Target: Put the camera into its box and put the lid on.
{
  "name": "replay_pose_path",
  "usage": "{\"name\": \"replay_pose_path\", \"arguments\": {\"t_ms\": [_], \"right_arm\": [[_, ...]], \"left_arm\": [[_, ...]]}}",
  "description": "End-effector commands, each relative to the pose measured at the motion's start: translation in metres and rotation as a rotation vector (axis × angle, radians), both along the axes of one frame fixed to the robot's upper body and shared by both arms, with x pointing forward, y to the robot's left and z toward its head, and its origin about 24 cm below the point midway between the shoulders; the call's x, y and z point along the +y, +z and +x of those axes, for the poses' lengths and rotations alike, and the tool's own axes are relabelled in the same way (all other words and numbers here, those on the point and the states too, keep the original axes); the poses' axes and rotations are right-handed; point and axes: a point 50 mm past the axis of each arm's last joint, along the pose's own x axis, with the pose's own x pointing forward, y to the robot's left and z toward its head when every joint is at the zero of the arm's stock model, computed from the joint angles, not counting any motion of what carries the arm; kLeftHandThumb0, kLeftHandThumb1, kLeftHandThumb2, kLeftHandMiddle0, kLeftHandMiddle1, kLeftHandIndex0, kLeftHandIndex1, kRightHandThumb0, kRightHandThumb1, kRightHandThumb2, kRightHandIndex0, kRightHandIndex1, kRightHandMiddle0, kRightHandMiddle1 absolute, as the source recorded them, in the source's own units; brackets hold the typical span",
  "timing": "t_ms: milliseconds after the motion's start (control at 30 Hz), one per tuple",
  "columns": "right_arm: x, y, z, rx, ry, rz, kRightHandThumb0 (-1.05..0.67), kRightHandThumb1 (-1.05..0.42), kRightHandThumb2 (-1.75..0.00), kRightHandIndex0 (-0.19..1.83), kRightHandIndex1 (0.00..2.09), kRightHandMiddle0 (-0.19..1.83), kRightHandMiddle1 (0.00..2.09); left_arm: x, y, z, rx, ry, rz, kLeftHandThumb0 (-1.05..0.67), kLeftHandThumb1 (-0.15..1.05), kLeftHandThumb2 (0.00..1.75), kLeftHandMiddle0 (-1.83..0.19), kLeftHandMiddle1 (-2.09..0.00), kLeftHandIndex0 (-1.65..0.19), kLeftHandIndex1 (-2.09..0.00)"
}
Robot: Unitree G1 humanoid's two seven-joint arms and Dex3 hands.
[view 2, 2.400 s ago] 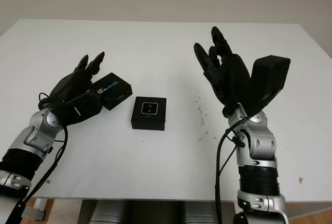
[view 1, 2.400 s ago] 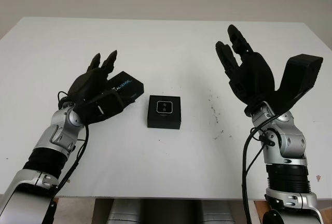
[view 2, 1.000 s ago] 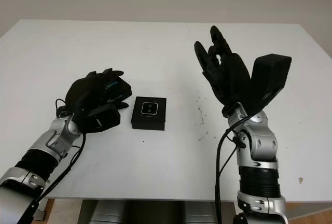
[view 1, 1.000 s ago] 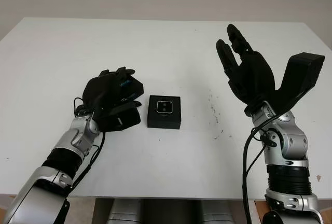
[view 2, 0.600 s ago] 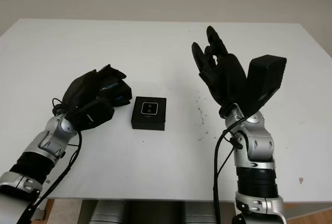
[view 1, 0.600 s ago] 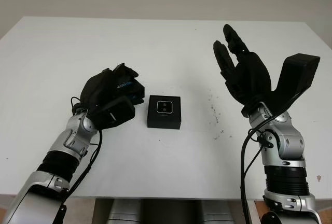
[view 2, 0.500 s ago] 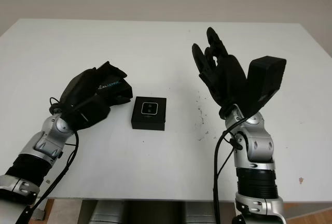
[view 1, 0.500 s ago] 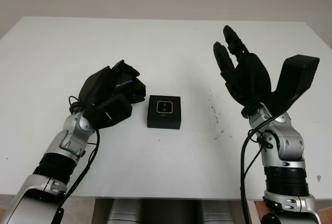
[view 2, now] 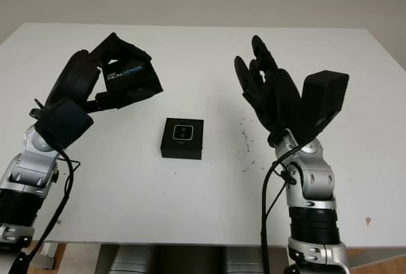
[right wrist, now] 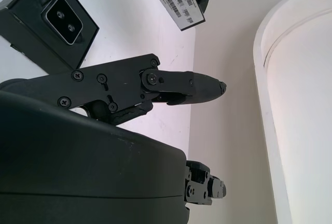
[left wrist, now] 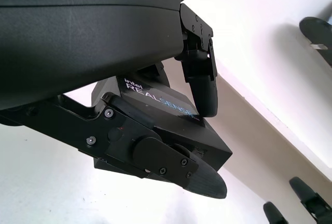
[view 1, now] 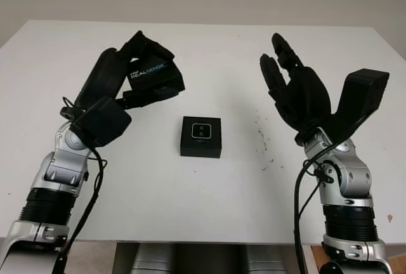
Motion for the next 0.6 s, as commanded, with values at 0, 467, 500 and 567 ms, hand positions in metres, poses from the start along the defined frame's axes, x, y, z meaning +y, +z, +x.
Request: {"name": "replay_pose_path", "arguments": {"t_ms": [0,467,500,567], "right_arm": [[0.001,0.001,-0.002,-0.012,0.005,0.004,-0.44,-1.05,-0.40,-0.17,0.05,-0.06,0.06],[0.000,0.001,-0.004,-0.004,0.006,0.003,-0.46,-1.05,-0.38,-0.17,0.05,-0.04,0.07],[0.000,0.001,-0.004,-0.003,0.004,0.002,-0.46,-1.05,-0.38,-0.17,0.06,-0.04,0.07],[-0.001,0.001,-0.004,-0.006,0.009,0.003,-0.47,-1.05,-0.37,-0.17,0.05,-0.04,0.06]], "left_arm": [[-0.003,0.001,0.000,-0.012,-0.050,-0.012,-0.11,1.02,0.06,-0.36,-1.43,-0.25,-1.33],[-0.029,-0.040,0.012,0.070,-0.228,0.089,-0.15,1.00,0.05,-0.39,-1.50,-0.31,-1.42],[-0.030,-0.041,0.013,0.071,-0.238,0.090,-0.14,1.01,0.06,-0.38,-1.50,-0.31,-1.43],[-0.033,-0.043,0.013,0.074,-0.256,0.097,-0.14,1.02,0.06,-0.37,-1.50,-0.30,-1.43]]}}
